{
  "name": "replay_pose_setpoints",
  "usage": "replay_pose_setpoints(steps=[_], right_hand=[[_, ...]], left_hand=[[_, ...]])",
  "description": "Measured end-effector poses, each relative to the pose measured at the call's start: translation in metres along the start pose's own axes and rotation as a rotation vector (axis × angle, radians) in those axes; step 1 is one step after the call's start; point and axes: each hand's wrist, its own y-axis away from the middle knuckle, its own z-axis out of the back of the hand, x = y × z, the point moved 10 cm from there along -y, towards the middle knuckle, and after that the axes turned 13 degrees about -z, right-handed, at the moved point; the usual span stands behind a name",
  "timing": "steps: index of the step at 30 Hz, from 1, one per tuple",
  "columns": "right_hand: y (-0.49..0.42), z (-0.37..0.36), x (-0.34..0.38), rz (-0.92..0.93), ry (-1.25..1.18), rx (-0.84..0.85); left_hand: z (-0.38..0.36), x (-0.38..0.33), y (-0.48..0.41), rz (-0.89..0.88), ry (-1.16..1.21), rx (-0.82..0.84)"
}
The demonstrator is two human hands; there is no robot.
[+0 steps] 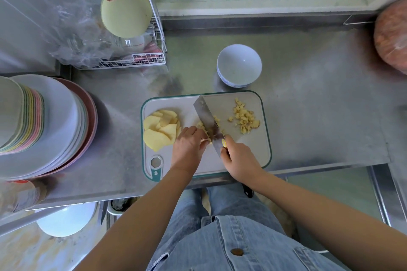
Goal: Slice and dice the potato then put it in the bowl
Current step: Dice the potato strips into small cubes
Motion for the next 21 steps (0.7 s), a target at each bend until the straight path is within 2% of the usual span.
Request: replay_pose_setpoints(steps=[8, 21], right_hand=[[0.011, 0.012, 0.008, 0.082, 0.038, 0.023], [0.005, -0.009, 0.011, 0.027, 0.159, 0.041]], left_hand=[[0.002, 0.006, 0.013, 0.064, 0.022, -0.02], [-0.006, 0.024, 0.01, 0.172, 0.015, 0.0]])
